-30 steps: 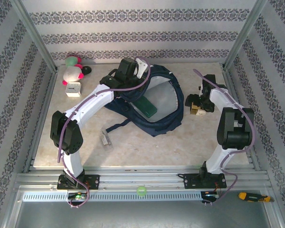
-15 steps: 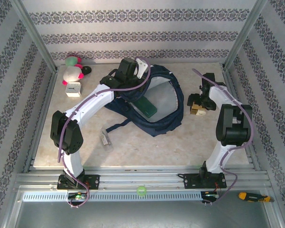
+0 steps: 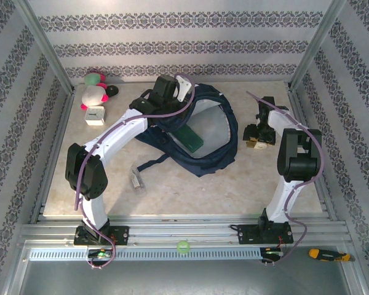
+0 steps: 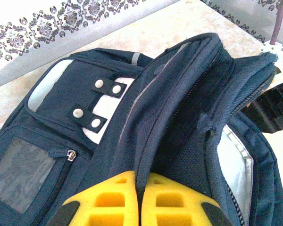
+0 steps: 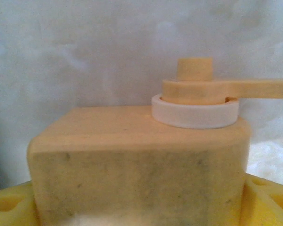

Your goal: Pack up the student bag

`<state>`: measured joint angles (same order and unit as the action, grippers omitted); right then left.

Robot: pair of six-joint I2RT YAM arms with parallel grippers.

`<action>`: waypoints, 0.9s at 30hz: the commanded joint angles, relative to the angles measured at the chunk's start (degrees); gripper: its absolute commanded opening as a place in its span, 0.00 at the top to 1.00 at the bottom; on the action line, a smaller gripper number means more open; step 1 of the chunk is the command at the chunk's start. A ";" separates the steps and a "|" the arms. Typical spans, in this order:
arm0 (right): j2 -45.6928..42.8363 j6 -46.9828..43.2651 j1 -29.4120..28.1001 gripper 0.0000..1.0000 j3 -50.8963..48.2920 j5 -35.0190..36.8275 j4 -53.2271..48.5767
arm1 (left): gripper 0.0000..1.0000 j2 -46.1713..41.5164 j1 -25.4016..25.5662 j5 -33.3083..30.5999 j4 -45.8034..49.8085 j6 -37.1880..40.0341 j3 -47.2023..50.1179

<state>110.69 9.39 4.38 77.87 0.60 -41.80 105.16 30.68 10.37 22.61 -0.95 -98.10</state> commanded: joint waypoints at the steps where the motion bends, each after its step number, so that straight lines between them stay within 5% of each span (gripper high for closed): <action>1: -0.52 0.12 0.85 0.26 0.54 -0.38 -1.05 | 1.00 -1.19 -0.20 -0.12 -3.27 -1.34 0.00; 13: -22.05 10.08 0.24 0.31 -7.96 -6.50 0.59 | 1.00 -3.52 -0.24 -1.13 -3.45 -1.38 1.07; 21: -37.03 28.50 -13.84 0.33 -18.14 -10.40 15.17 | 1.00 -4.43 -0.31 -2.58 -5.30 -1.55 0.64; 27: -32.30 36.07 -21.42 0.33 -20.03 -8.66 24.45 | 1.00 -4.47 -0.30 -2.54 -6.49 -3.00 0.76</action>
<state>75.42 38.74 -15.77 58.54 -8.47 -25.32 104.51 30.68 9.19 21.02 -1.85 -97.19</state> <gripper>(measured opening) 0.761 0.059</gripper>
